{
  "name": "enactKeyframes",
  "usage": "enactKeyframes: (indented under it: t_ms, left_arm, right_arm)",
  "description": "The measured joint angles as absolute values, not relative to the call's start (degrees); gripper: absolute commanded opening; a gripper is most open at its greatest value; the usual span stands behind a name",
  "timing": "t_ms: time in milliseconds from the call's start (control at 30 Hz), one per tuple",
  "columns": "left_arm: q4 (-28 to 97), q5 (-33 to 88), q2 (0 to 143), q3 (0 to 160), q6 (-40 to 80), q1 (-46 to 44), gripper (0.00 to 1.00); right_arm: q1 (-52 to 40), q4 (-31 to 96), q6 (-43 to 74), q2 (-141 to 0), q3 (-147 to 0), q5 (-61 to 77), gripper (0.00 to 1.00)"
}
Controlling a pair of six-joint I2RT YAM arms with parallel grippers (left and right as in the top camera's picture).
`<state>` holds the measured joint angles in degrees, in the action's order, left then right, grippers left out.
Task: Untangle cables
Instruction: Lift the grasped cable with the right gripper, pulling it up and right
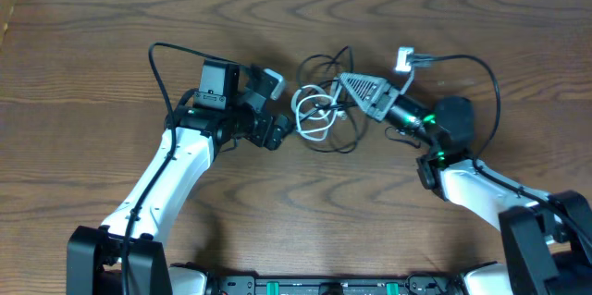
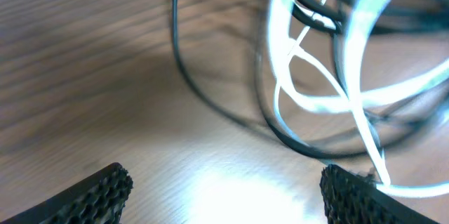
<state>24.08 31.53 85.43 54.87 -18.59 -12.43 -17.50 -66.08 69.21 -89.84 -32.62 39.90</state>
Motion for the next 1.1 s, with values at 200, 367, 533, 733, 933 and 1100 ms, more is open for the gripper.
enactKeyframes:
  t_ms: [200,367,533,733,933,1100]
  left_arm:
    - [23.07,48.36,85.43,54.87,-23.90,-12.43,0.87]
    - [17.23,61.65,85.43,54.87,-26.02,-12.45,0.89]
    - [12.75,68.47,85.43,54.89,-26.87,-12.43,0.89]
    - [10.81,70.61,85.43,54.89,-27.05,-12.43,0.89]
    - [9.30,70.70,85.43,54.89,-27.07,-12.43,0.89]
    - [8.45,70.85,85.43,54.89,-27.07,-12.43,0.89]
  right_arm:
    - [-16.29,-71.53,75.90,-87.55,-32.62,42.37,0.01]
    - [-14.52,-71.48,78.46,-87.24,-32.62,43.07,0.01]
    - [-13.72,-71.94,80.62,-87.24,-32.62,43.16,0.01]
    - [-13.72,-76.75,84.99,-87.24,-32.60,43.03,0.01]
    - [-13.72,-87.18,92.16,-87.15,-32.60,39.64,0.01]
    - [-13.72,-88.33,96.57,-87.11,-32.60,37.04,0.01]
